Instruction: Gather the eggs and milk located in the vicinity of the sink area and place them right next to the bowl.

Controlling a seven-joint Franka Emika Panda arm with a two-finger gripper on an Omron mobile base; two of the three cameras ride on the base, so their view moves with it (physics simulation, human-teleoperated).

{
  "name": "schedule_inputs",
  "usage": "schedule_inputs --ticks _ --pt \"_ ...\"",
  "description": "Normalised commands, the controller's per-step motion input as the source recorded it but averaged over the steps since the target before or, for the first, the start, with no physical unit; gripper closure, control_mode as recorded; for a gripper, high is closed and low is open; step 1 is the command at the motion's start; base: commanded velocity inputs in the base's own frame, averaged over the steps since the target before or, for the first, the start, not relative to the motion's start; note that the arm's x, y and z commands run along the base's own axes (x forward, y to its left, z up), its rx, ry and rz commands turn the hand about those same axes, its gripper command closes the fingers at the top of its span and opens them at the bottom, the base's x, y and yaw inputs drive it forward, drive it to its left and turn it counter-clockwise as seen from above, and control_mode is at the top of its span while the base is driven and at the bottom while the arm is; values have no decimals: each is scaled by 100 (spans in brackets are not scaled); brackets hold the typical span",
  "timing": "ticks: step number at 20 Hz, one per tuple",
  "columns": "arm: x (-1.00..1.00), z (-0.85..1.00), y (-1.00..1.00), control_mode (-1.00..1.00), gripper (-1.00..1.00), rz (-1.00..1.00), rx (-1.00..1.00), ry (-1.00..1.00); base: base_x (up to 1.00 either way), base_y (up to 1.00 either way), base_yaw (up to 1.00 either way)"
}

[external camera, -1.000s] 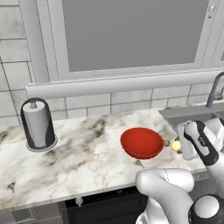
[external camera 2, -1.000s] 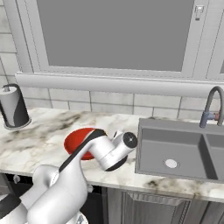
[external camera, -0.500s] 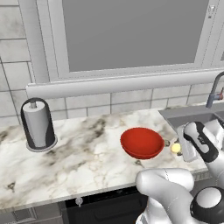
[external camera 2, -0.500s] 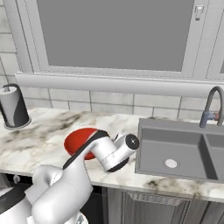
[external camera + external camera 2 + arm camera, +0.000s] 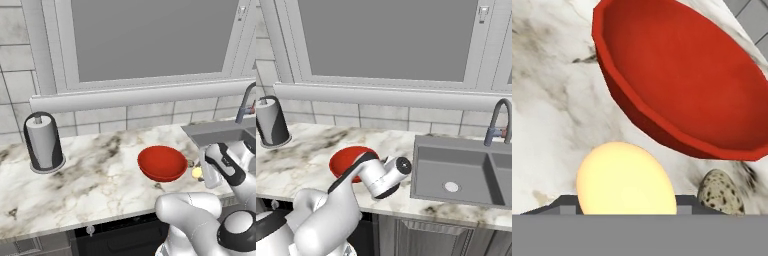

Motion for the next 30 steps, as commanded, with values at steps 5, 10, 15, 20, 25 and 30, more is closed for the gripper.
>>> schedule_inputs --ticks 5,10,15,20,25,30 --pt "6 -11 13 -100 100 0 0 0 0 0 0" --pt "15 -12 4 -100 100 -1 0 1 0 0 0" --pt "22 -8 0 -100 100 -1 0 2 0 0 0" --pt "18 -3 0 -100 100 -1 0 1 0 0 0" --pt "6 -8 0 -100 100 -2 0 0 0 0 0" --pt "0 -7 0 -100 -100 -2 0 0 0 0 0"
